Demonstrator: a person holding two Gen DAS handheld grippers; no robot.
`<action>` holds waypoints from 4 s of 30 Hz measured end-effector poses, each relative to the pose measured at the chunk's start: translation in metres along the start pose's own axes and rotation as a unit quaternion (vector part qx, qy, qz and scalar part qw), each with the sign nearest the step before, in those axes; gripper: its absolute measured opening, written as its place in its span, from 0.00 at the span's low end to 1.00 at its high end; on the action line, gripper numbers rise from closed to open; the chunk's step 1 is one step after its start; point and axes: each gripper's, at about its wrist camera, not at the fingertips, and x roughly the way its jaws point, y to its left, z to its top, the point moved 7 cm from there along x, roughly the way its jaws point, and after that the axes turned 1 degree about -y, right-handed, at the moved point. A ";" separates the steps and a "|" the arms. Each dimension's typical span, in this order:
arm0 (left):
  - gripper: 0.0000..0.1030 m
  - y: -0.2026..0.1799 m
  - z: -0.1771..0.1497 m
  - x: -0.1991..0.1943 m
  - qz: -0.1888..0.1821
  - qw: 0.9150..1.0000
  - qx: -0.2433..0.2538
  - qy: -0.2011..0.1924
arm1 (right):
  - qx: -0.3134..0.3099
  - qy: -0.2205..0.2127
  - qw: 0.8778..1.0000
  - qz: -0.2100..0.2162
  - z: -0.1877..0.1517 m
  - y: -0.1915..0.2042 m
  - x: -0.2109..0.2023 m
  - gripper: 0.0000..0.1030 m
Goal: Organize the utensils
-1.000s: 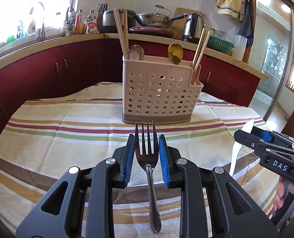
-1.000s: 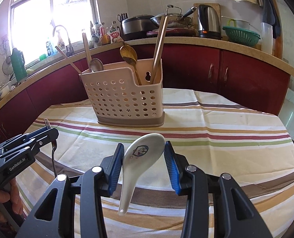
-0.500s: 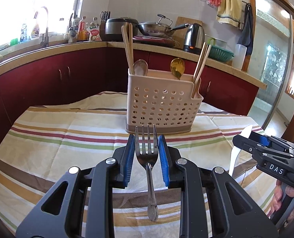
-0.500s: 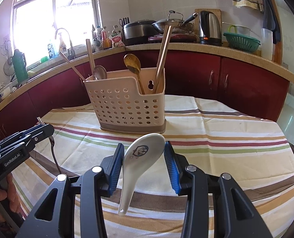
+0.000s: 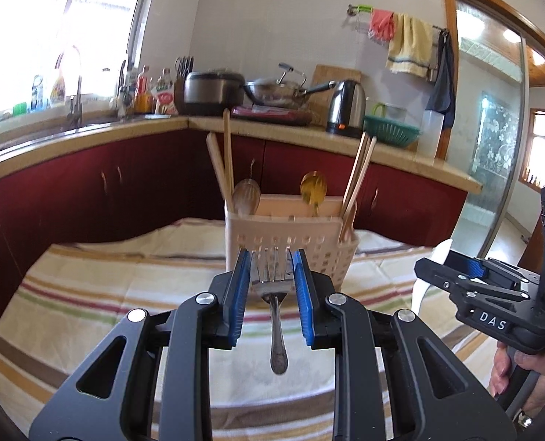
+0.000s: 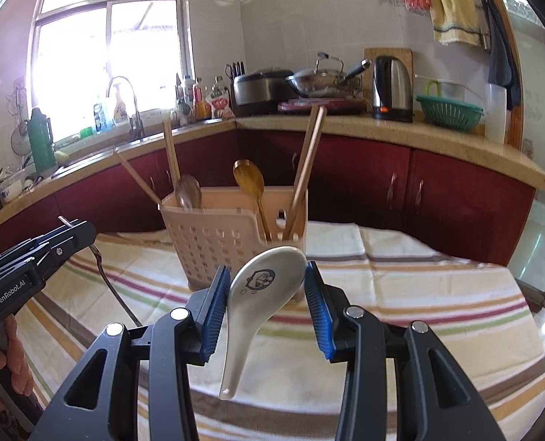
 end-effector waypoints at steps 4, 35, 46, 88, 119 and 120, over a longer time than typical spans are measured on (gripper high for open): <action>0.23 -0.003 0.025 0.002 -0.009 1.000 0.005 -0.023 | 0.000 -0.023 1.000 0.002 0.024 -0.002 0.002 0.41; 0.23 0.003 0.101 0.091 0.005 0.993 0.028 -0.113 | -0.033 -0.123 0.992 0.008 0.094 -0.012 0.085 0.41; 0.23 -0.013 0.086 0.092 0.023 0.987 0.085 -0.134 | -0.033 -0.083 0.996 0.005 0.055 -0.012 0.109 0.41; 0.63 -0.006 0.097 0.075 0.044 0.987 0.082 -0.129 | -0.027 -0.080 0.996 0.000 0.053 -0.014 0.074 0.54; 0.90 0.002 0.024 -0.144 0.095 0.992 0.023 -0.078 | -0.006 -0.083 0.994 -0.068 0.008 0.037 -0.120 0.78; 0.91 0.002 0.023 -0.148 0.095 0.992 0.021 -0.079 | -0.005 -0.086 0.994 -0.068 0.008 0.039 -0.125 0.78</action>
